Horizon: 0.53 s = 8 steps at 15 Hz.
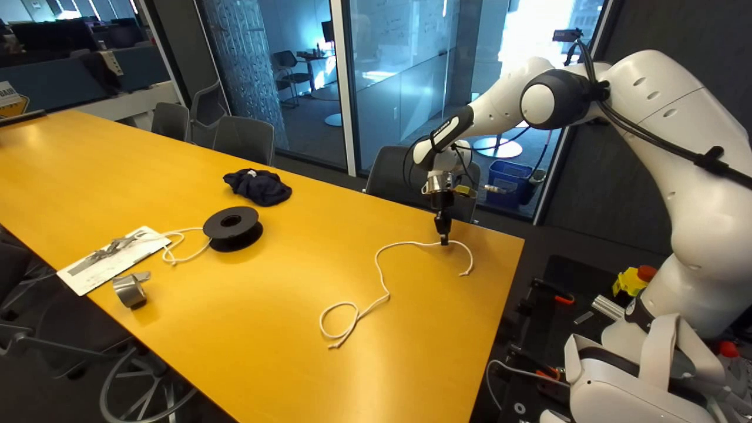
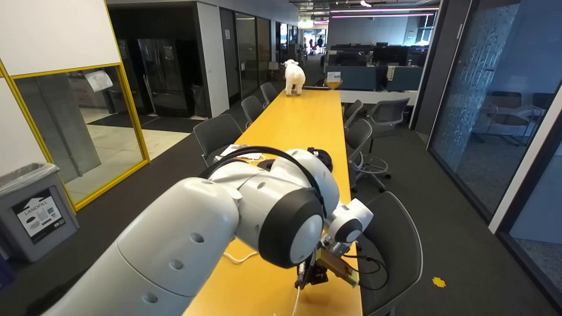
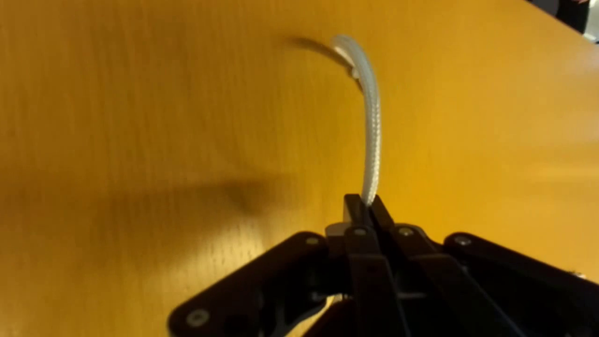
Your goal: Unwind the white rope
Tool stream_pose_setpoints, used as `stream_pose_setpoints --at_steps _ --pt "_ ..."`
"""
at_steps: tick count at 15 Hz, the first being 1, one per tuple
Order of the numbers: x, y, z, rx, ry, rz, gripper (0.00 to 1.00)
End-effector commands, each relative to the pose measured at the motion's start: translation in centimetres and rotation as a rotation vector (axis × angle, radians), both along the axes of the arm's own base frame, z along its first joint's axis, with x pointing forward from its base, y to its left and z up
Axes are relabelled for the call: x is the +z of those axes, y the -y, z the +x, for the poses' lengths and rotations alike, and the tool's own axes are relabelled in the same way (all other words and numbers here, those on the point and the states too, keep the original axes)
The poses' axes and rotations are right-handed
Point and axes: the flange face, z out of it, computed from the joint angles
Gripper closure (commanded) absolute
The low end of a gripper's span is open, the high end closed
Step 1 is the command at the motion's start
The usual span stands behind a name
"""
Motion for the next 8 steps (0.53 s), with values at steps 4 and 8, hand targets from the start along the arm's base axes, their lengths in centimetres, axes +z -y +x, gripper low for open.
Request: stream_pose_setpoints --at_steps 4,8 --pt "-0.8 0.1 2.6 0.013 0.117 -0.163 0.97" --pt "0.0 0.2 3.6 0.008 0.189 -0.279 0.56"
